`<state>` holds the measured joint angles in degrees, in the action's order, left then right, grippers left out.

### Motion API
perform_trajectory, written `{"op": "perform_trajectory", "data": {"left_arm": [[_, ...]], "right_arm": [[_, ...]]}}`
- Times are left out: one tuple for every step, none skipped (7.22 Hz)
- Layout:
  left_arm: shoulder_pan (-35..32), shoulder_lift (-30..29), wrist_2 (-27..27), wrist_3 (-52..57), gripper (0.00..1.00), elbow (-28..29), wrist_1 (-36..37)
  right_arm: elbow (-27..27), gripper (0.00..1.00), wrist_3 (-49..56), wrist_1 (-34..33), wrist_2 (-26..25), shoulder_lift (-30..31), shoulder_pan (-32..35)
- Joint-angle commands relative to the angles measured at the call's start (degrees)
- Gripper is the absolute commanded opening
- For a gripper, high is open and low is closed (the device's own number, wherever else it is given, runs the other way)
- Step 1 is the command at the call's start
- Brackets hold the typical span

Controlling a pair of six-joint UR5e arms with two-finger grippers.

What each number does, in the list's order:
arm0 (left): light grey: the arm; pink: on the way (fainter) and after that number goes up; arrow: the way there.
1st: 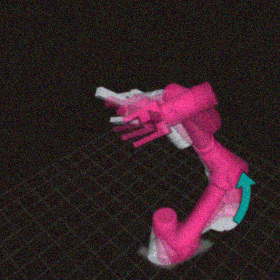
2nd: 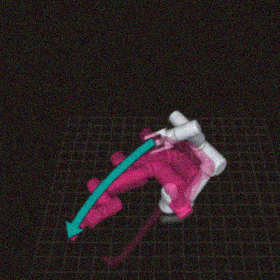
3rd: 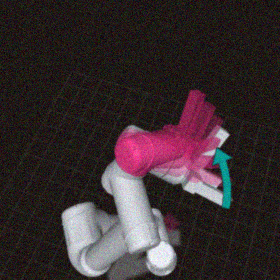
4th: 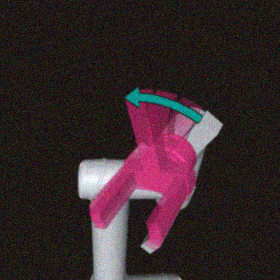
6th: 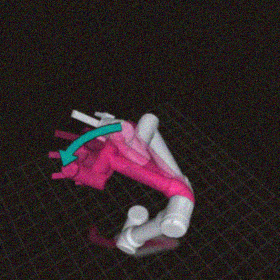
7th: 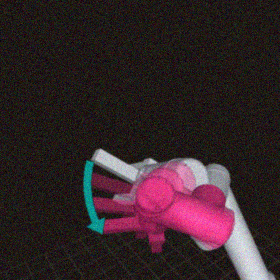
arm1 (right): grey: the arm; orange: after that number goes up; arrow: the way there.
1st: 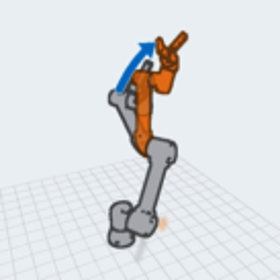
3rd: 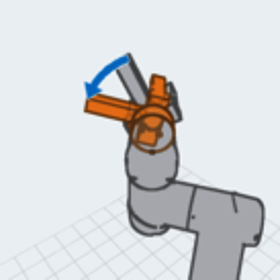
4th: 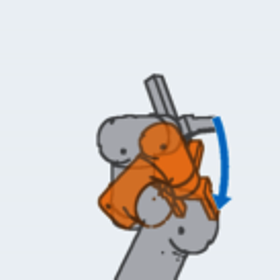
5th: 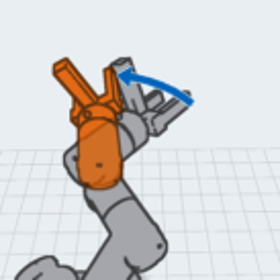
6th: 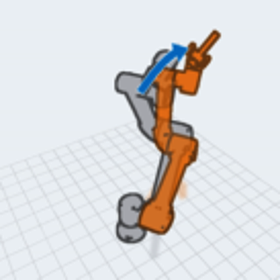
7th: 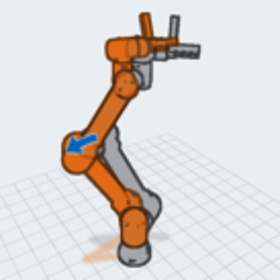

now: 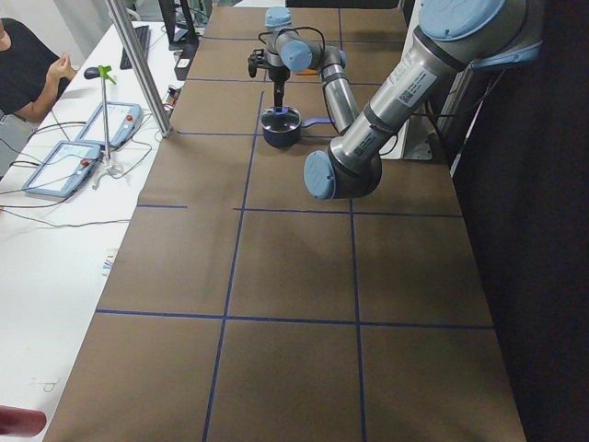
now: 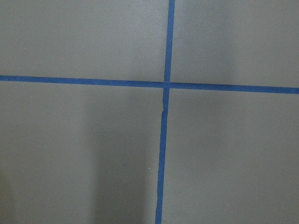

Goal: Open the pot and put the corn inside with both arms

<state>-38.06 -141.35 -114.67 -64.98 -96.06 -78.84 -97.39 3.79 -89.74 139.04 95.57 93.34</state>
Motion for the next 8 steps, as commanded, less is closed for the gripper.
{"op": "perform_trajectory", "data": {"left_arm": [[1.59,-2.79,1.65,-2.24,1.0,7.26,-6.03],[1.59,-3.57,1.65,-2.61,1.0,10.25,-8.15],[2.11,-3.58,1.73,-2.61,1.0,10.71,-8.26],[2.64,-3.58,2.78,-2.61,1.0,10.89,-8.35],[3.08,-3.58,3.66,-2.52,1.0,11.76,-8.7],[3.43,-3.58,3.67,-2.52,1.0,12.56,-9.22],[3.78,-3.58,3.67,-2.61,1.0,13.52,-10.45],[3.96,-3.58,3.67,-2.78,1.0,13.62,-10.63]], "right_arm": [[-0.08,1.0,-0.1,0.0,0.0,-0.04,0.0],[-0.08,1.0,-0.1,0.0,0.0,-0.04,0.0],[-0.25,1.0,-0.1,0.0,0.0,-0.04,0.0],[-0.34,1.0,-0.1,0.0,0.0,-0.04,0.0],[-0.34,1.0,-0.1,0.0,0.0,-0.04,0.0],[-0.43,1.0,-0.1,0.0,0.0,-0.04,0.0],[-0.43,1.0,-0.1,0.0,0.0,-0.04,0.0],[-0.43,1.0,-0.19,0.0,0.0,-0.12,0.0]]}}
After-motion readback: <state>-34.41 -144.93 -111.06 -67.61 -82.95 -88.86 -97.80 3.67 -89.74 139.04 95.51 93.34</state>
